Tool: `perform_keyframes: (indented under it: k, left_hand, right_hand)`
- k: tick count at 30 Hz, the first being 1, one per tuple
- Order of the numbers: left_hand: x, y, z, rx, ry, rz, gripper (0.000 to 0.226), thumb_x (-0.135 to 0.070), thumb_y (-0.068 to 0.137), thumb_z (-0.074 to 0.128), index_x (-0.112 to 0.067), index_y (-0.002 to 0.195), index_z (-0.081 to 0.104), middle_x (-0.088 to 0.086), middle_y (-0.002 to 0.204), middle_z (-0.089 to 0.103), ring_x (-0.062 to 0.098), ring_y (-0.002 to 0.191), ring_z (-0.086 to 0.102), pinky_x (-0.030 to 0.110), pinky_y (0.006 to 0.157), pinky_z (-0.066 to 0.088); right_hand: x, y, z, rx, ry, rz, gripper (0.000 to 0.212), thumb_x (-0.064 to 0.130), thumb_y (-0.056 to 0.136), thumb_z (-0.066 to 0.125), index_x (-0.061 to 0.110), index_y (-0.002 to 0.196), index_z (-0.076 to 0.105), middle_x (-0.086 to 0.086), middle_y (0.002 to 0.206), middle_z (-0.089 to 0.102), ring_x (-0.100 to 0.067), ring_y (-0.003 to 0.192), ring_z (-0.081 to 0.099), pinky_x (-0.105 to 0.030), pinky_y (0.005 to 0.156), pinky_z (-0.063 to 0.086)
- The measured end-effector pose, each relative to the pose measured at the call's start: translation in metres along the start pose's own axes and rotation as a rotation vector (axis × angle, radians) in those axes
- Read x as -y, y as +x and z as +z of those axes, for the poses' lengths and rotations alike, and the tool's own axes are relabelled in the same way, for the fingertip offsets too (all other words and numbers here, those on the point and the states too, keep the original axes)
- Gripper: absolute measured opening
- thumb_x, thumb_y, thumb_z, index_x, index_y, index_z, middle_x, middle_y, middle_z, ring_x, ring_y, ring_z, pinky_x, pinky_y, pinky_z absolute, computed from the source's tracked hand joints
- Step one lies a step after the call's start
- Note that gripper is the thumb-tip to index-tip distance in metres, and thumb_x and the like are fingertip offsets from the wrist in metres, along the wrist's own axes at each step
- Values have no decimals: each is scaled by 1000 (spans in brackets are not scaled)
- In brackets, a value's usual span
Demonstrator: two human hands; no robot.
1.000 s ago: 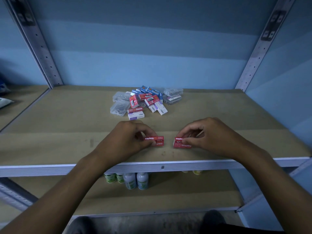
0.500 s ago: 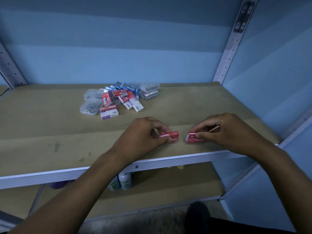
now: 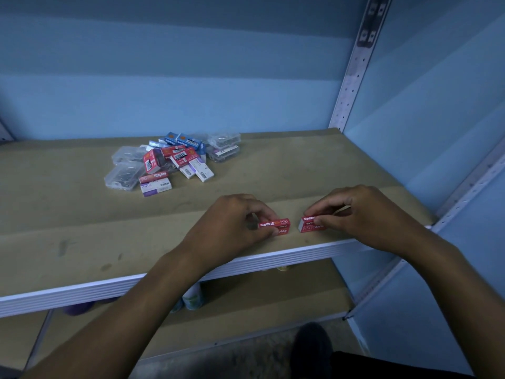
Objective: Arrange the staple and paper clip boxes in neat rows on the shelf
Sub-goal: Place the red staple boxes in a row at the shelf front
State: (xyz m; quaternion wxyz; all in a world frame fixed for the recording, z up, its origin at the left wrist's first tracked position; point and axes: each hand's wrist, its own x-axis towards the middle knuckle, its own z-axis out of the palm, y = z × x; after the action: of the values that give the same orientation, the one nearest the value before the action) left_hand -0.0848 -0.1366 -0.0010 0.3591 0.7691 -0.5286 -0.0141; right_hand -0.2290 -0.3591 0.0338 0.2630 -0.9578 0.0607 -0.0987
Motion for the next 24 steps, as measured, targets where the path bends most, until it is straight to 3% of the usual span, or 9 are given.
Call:
perform_keyframes:
  k: [8,16,20,24]
  left_hand:
    - [3,-7,-12,-45,-21,-23,25,-42,80,76,-30,102,74,-15,92,68,1,86,62,5,73,40]
    - [24,-24,-51,-155,14,-129,22,-43,82,73,-29,98,73,-16,90,70,4,84,63,18,74,49]
    - [43,-35,-74,-234,77,-184,15,-36,83,74,-27,94,73,-16,89,71,2,83,63,19,74,49]
    - [65,-46,-94,-305,264,-228,12,-32,82,73,-27,93,72,-15,92,70,0,80,59,24,76,51]
  right_hand:
    - [5,6,2,-76,19,11,18,34,85,76,37,102,77,21,93,72,2,86,67,-20,75,57]
    - [36,37,20,-71,17,-15,15,29,88,73,37,101,77,23,95,71,5,90,64,-7,74,47]
    - [55,60,38,-90,51,-34,16,25,87,75,35,98,77,19,94,72,2,87,65,-21,82,52]
    - [73,81,60,-71,31,-55,18,26,87,73,35,103,76,16,98,70,1,87,63,-22,85,52]
